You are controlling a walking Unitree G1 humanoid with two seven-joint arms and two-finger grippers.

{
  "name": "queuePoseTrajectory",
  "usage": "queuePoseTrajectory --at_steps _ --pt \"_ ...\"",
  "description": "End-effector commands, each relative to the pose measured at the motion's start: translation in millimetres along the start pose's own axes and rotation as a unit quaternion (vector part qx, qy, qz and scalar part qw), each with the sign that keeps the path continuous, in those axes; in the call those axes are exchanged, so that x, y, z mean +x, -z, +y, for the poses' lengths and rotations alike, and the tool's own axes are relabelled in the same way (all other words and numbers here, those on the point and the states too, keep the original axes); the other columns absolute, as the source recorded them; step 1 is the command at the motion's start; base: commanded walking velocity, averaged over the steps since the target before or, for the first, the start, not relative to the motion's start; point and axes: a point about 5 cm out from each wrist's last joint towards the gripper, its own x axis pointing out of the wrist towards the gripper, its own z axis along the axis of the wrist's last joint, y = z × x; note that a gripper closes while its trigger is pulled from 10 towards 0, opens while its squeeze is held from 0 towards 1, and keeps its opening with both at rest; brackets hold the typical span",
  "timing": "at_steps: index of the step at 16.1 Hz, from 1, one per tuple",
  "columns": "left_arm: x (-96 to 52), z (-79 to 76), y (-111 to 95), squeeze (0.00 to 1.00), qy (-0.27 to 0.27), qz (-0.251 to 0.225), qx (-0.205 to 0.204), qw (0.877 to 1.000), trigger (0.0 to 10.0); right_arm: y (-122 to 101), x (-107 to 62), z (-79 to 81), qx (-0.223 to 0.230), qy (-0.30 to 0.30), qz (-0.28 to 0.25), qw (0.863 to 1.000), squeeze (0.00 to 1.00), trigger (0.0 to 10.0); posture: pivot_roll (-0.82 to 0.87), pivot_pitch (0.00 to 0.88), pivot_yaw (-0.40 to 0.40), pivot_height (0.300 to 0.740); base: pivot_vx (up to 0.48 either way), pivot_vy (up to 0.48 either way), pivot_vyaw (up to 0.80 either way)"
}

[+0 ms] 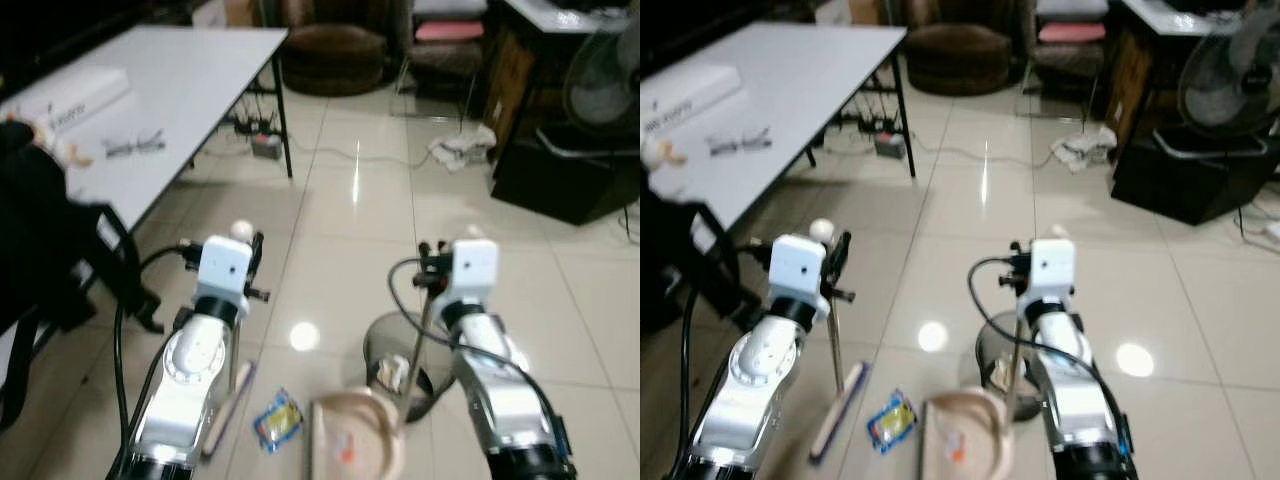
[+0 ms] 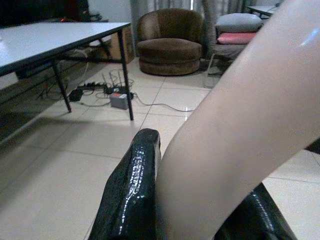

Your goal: Sweep floor

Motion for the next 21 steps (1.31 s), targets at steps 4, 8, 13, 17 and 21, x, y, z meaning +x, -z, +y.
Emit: queuePoseTrajectory --at_steps 4,8,13,17,21 --pt "9.9 6.4 6 0.00 -0.018 -0.007 0.009 1.000 10.0 -15 14.2 13.5 -0.023 -0.031 -0.064 0.997 0.00 10.0 -0.04 0.082 0.053 0.740 0.000 0.000 0.00" --pt "22.9 0.8 7 0.00 -0.023 -0.022 -0.008 0.999 10.0 -13 20.8 16.8 -0.059 -0.030 -0.089 0.994 0.00 10.0 -0.05 0.156 0.052 0.740 0.000 0.000 0.00" --pt "40.1 -0.5 2 0.00 -0.028 -0.047 0.001 0.999 10.0 -19 30.4 10.7 -0.122 -0.031 -0.121 0.985 0.00 10.0 -0.06 0.240 0.056 0.740 0.000 0.000 0.00" --pt "45.8 -2.6 -3 0.00 -0.023 -0.063 0.006 0.998 10.0 -27 37.7 4.8 -0.132 -0.018 -0.145 0.980 0.00 10.0 -0.07 0.295 0.047 0.740 0.000 0.000 0.00" --pt "60.2 2.1 0 0.00 -0.052 -0.057 0.016 0.997 10.0 -15 39.9 42.0 -0.118 -0.034 -0.139 0.983 0.00 10.0 -0.06 0.315 0.041 0.740 0.000 0.000 0.00"
